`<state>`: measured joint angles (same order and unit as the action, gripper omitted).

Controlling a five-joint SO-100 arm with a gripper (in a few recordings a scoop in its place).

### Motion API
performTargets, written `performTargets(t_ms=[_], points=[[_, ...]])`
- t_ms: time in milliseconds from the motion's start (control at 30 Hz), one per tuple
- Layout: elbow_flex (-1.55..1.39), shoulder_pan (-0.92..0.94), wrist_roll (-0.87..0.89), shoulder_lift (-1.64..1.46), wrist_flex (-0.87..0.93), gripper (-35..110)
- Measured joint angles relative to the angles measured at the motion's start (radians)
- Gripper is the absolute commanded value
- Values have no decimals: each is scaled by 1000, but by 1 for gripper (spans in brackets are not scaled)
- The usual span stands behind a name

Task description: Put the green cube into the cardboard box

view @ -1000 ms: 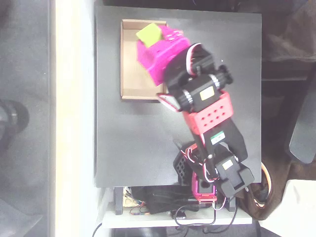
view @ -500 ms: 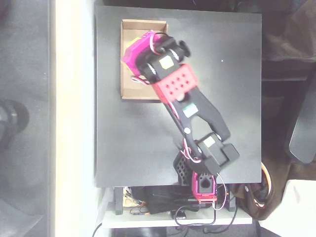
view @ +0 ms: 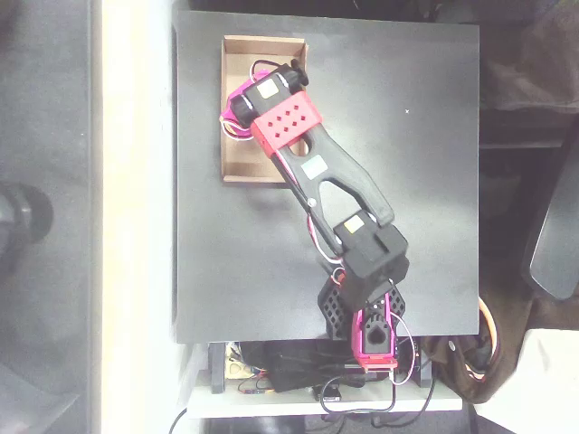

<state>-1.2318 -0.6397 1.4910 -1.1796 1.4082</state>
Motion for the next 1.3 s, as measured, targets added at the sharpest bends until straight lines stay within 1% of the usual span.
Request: performTargets(t_ms=[667,1000,1300], points=[[2,2,-3,60,-5,5],[2,2,-3,60,-3,27],[2,2,-3,60,-3,28]])
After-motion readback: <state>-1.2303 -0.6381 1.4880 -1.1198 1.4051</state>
